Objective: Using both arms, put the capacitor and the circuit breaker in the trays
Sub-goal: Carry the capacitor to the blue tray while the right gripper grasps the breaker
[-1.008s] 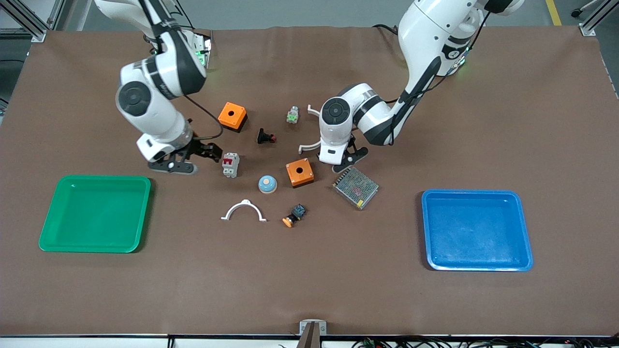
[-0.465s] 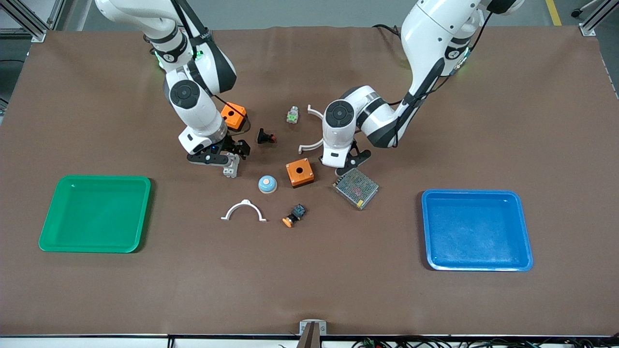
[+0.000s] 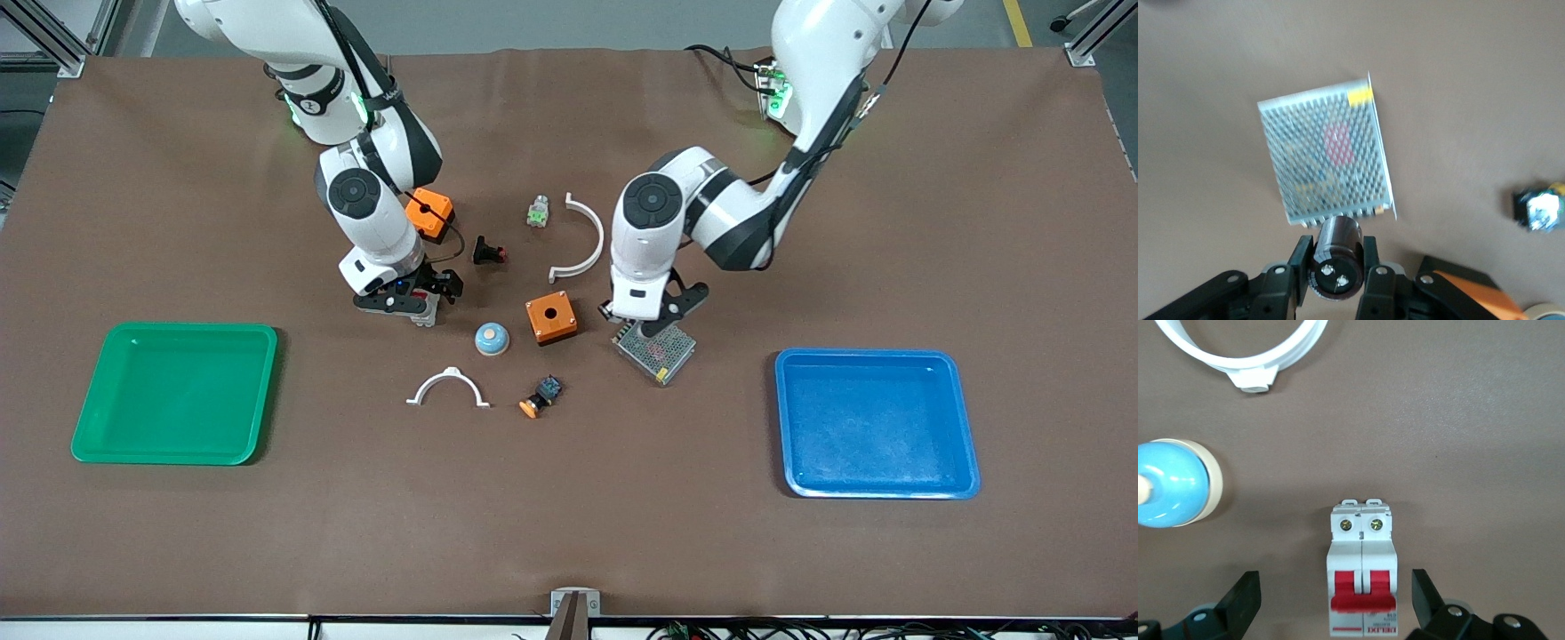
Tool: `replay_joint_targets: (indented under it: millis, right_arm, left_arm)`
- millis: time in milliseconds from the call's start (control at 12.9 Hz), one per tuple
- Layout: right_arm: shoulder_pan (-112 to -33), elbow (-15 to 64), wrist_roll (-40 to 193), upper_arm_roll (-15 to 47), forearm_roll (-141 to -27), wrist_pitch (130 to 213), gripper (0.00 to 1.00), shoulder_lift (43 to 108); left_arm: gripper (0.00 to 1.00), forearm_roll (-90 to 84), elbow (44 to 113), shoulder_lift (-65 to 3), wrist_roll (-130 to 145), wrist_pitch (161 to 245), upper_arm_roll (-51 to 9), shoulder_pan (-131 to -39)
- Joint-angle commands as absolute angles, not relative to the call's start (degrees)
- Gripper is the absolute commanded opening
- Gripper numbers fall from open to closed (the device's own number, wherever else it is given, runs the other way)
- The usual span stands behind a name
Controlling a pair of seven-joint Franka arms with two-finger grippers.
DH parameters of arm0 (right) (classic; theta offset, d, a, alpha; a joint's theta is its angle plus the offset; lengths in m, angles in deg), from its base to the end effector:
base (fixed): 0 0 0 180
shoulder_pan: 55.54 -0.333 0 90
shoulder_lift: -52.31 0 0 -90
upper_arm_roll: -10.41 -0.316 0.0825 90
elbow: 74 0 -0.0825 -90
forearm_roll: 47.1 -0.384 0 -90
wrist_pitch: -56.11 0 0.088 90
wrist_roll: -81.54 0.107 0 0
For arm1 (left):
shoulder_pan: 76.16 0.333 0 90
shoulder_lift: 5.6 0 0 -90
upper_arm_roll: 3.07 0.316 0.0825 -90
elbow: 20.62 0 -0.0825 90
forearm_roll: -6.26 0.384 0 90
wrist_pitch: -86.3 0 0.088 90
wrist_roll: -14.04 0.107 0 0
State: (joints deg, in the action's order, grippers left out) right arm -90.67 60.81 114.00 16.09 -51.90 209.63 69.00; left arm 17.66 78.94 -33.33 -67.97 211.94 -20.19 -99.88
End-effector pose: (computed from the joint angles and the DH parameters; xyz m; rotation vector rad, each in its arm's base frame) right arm 0.4524 0.2509 0.2108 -3.1073 0.1900 -0.0419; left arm 0.5167 -0.4129 0.3098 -2.9718 -0.9751 -0.0307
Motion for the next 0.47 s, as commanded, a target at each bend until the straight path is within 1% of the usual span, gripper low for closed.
replay_joint_targets:
  millis: [0,78,155,233,310,388]
  right_arm:
    - [-91.4,60.9,114.5,16.6,-52.7,210.5,0.93,70.1]
    - [-91.5,60.9,114.4,16.6,-52.7,210.4,0.8,70.2]
    - [-91.5,60.9,114.4,16.6,-52.7,210.3,0.65,70.2]
    - [-91.5,60.9,114.5,16.5,-52.7,209.9,0.44,70.2]
    - [-91.4,60.9,114.5,16.6,-52.7,209.7,0.28,70.2]
    - [-91.2,60.9,114.7,16.5,-52.7,209.6,0.05,70.1]
  left_arm:
    - [0.01,18.7,76.8,-31.5,-57.6,208.2,-20.5,-92.9]
    - [0.01,18.7,76.8,-31.4,-51.8,208.2,-20.6,-89.6]
    - [0.01,18.8,76.8,-31.6,-45.7,208.2,-20.5,-86.0]
    - [0.01,18.8,76.8,-32.0,-39.7,208.7,-20.5,-82.5]
    - [0.01,18.8,76.8,-32.9,-35.3,210.6,-20.5,-79.7]
    - [0.01,18.8,76.7,-34.1,-31.8,212.3,-20.5,-77.7]
